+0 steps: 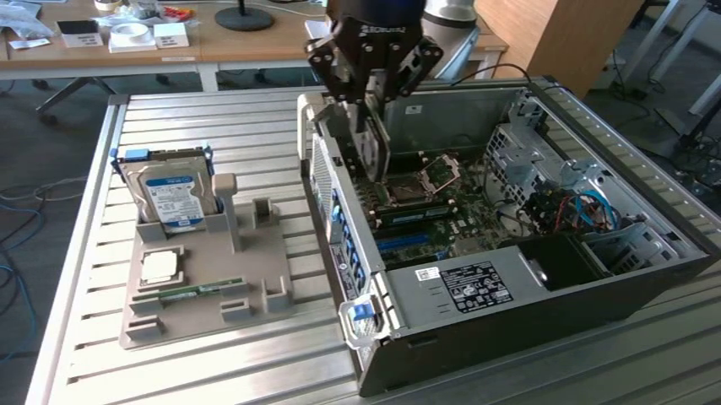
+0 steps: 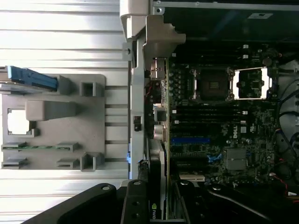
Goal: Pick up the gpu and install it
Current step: 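Pick up the gpu and move the gpu toward the slot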
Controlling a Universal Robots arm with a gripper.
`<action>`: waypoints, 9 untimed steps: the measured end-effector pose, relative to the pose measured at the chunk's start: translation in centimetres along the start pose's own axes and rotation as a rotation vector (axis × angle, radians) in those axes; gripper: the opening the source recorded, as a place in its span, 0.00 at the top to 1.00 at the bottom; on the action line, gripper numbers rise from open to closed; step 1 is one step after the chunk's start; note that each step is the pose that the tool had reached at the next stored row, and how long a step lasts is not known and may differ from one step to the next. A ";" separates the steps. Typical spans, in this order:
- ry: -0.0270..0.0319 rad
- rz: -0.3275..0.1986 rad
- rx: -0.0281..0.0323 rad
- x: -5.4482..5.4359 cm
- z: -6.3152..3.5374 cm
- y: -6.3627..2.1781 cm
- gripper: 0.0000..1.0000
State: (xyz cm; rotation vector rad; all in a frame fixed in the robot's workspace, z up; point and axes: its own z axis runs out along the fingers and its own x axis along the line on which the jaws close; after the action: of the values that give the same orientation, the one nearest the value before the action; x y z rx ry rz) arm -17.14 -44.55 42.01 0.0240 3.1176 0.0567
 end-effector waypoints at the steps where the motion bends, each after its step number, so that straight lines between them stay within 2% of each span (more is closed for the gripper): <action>1: 0.0000 0.000 -0.0001 -0.5 0.01 0.01 0.73; 9: 0.0001 0.000 -0.0030 -4.1 0.09 0.06 0.73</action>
State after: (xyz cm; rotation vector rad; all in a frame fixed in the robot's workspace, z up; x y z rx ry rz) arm -13.06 -44.55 42.01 0.0236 3.1175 0.0614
